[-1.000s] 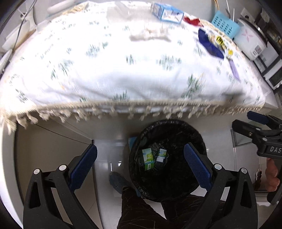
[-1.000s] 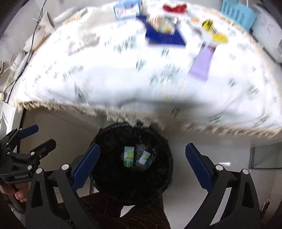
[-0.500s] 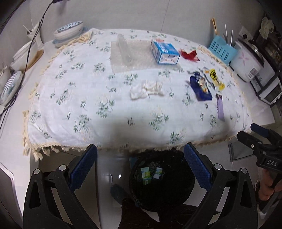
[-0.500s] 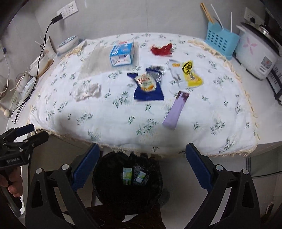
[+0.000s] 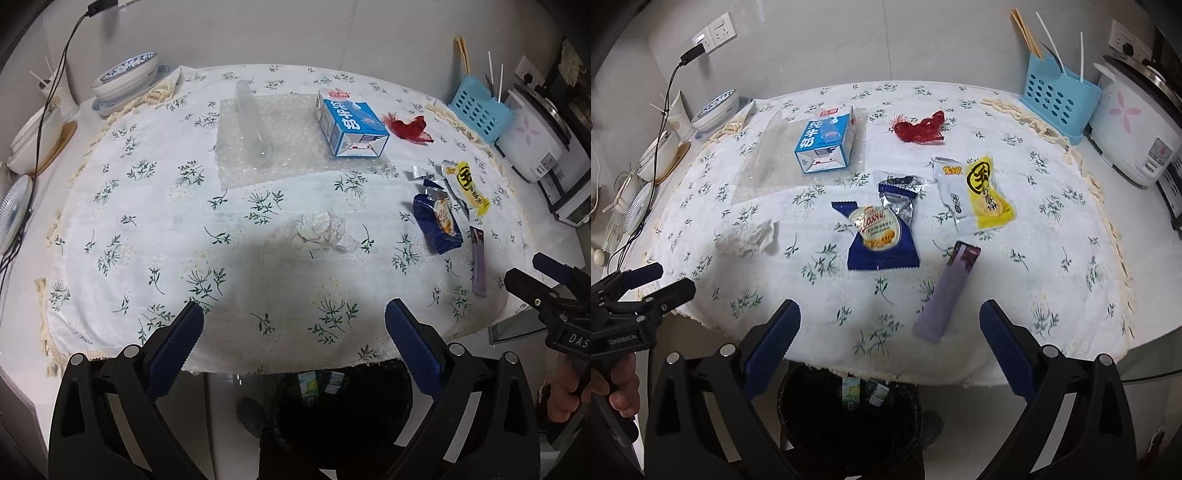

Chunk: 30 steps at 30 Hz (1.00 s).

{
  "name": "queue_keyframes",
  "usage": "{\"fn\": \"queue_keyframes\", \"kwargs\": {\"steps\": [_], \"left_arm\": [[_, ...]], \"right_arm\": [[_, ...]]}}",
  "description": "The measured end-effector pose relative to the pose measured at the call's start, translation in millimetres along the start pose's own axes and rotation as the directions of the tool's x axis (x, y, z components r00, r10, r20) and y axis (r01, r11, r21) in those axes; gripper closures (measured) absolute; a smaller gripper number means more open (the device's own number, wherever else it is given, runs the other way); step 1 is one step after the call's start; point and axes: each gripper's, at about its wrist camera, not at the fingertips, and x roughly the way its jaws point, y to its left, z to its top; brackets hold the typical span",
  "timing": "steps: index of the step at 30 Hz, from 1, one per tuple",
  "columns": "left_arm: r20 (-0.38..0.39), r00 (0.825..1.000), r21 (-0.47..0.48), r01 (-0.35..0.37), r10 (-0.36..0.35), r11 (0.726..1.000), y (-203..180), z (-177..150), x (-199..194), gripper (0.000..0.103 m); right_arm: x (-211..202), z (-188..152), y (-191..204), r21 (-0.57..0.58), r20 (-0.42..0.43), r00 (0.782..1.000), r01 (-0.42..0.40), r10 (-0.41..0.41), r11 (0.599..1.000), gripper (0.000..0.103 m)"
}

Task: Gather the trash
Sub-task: 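Raise both open tools back over the table, then grasp the crumpled white tissue with the left tool while the right tool grasps the blue snack packet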

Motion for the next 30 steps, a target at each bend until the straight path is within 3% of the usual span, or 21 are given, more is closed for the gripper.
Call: {"fn": "queue_keyframes", "kwargs": {"steps": [17, 24, 30], "left_arm": [[-0.091, 0.995, -0.021, -0.04, 0.038, 0.999, -7.4, 46.6, 71.5, 0.011], [-0.128, 0.99, -0.03, -0.055, 0.051, 0.998, -6.8, 50.2, 85.7, 0.03], [-0.161, 0.985, -0.048, -0.069, 0.06, 0.996, -5.5, 51.1, 89.1, 0.05]], "right_arm": [[76.8, 47.1, -2.4, 0.04, -0.108, 0.994, -0.015, 0.019, 0.999, 0.014], [97.8, 56.8, -3.0, 0.074, -0.15, 0.988, -0.015, 0.026, 0.997, 0.023], [103.8, 59.2, -2.1, 0.075, -0.167, 0.986, -0.005, 0.018, 0.997, 0.04]]}}
